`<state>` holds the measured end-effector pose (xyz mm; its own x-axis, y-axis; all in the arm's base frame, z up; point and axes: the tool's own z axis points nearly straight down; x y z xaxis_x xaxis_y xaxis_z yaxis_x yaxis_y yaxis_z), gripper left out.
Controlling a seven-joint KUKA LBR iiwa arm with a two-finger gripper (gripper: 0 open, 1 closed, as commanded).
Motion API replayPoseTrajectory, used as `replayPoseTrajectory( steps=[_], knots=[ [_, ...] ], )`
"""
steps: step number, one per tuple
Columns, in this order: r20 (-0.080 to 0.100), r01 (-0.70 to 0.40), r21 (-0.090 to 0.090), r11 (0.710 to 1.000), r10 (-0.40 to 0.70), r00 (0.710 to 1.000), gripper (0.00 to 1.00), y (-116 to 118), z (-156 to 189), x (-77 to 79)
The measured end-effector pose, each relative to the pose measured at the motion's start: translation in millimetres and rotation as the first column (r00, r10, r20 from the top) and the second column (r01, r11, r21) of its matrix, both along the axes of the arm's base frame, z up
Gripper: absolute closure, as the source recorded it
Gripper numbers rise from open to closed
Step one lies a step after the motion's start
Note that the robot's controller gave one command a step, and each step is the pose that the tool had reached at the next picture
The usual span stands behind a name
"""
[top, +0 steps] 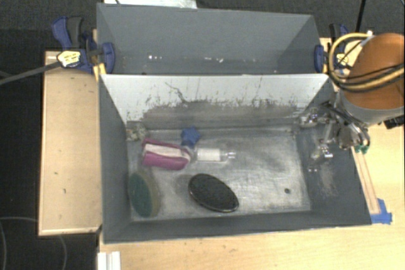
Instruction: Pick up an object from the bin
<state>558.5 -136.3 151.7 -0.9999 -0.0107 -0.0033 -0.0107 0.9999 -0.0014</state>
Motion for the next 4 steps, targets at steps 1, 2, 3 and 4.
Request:
replayPoseTrajectory(
  steps=[1,2,3,4],
  knots=[
    [-0.006,-0.038,0.006,0.999,0.038,0.999,0.0,87,3,-67.3],
    [-0.005,-0.031,0.006,1.0,0.031,1.0,0.0,160,-20,-73.0],
    [0.003,-0.091,0.003,0.996,0.091,0.996,0.0,210,-73,-77.1],
    [0.005,0.045,0.004,0.999,-0.045,0.999,0.0,220,-11,-52.5]
  ],
)
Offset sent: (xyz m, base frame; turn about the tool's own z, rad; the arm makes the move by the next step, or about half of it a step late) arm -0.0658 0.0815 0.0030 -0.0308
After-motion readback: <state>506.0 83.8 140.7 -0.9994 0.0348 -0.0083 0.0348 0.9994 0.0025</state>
